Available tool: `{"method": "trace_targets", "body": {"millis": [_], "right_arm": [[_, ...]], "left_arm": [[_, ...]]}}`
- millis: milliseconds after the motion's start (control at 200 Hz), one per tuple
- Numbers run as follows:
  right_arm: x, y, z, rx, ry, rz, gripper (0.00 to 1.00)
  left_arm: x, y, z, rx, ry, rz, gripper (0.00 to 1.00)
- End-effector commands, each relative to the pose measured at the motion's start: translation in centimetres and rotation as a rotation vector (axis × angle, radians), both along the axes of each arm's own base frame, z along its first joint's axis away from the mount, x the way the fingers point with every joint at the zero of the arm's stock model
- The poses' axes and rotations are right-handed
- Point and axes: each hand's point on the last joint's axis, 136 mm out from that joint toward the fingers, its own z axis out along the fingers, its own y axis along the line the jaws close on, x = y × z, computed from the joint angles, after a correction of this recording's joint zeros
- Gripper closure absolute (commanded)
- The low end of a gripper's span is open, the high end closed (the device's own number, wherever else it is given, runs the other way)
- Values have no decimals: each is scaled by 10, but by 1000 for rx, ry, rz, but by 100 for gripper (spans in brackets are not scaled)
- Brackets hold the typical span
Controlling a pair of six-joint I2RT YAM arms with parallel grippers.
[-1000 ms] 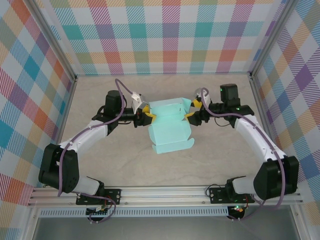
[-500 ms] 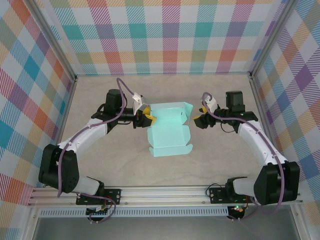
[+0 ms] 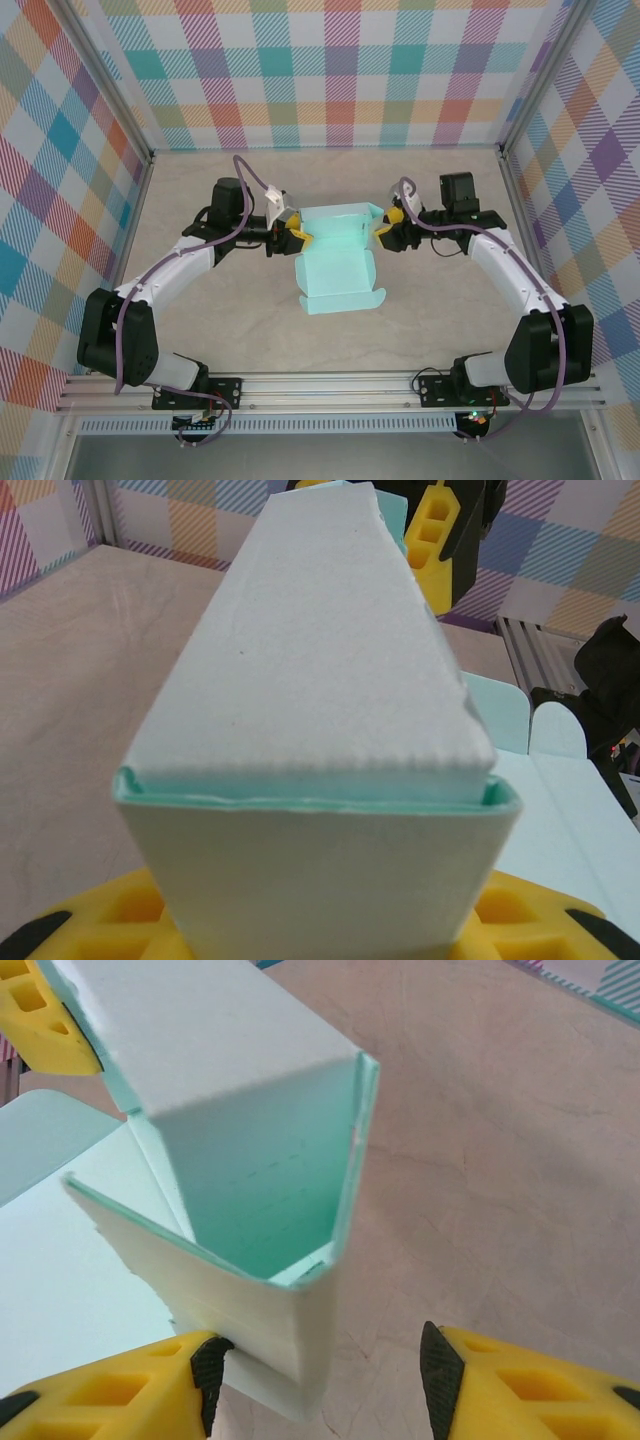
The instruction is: Fold the paper box
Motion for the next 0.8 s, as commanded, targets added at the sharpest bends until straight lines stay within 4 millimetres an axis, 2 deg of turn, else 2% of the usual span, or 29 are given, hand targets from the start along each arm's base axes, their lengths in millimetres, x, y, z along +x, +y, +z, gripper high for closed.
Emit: {"method": "trace_targets", "body": {"millis": [0,170,380,660,795], "right_arm": [[-6,21,7,50,-28,84,44],[-7,28,9,75,-33,101,48],[3,27,6,56,-62,66,62],[9,45,3,71,-78,54,63],[22,53,-8,23,-101,-52,63]], "left_arm": [[-6,-8,10,-25,-24,-56,96],[-4,-8,10,-22,-26,-51,96],[-4,-8,10,-22,-23,-54,95],[6,-7,9,-10,-24,-7,95],[18,-6,6,-8,-4,65,96]]}}
